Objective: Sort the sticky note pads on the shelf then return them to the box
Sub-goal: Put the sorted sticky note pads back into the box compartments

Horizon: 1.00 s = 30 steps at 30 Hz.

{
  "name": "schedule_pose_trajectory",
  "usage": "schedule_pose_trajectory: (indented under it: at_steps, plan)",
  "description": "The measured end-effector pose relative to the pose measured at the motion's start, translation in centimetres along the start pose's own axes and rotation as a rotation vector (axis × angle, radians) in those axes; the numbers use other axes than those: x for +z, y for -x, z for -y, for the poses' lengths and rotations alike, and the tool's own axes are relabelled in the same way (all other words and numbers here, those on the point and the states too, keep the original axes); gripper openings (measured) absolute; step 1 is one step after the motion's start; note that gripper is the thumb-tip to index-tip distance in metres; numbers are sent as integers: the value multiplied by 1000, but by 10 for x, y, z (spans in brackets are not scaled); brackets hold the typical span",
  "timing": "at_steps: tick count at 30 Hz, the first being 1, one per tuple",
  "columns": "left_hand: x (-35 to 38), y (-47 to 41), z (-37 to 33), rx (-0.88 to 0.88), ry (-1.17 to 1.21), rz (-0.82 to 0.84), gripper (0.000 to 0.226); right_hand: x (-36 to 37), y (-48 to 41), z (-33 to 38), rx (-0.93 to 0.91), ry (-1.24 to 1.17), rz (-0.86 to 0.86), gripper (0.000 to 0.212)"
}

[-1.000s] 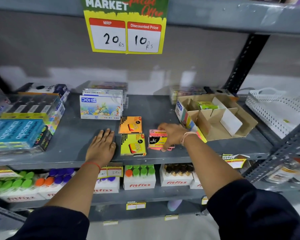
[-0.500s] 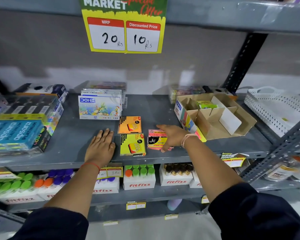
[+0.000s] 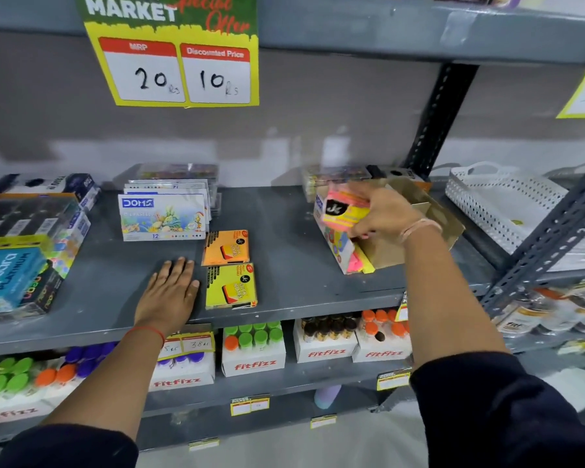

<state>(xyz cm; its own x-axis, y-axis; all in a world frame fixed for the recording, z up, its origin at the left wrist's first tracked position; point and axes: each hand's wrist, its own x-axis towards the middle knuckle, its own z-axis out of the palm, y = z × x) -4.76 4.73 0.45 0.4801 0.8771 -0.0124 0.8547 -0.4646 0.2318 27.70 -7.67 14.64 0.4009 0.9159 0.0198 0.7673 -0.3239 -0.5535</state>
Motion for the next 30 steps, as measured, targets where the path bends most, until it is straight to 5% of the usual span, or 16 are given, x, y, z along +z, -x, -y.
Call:
schedule_pose_trajectory:
  at_steps: [4, 9, 18, 30]
  plan:
    - [0, 0, 1, -7, 22, -12, 51, -39, 7, -38, 111, 103, -59, 86]
    - [1, 0, 1, -14, 20, -13, 51, -41, 5, -70, 261, 269, 75, 87]
    - [1, -1, 2, -20, 1, -16, 50, -1, -9, -81, 218, 439, 264, 90]
    - [1, 0, 3, -16, 0, -7, 51, 26, -17, -74, 145, 411, 301, 84]
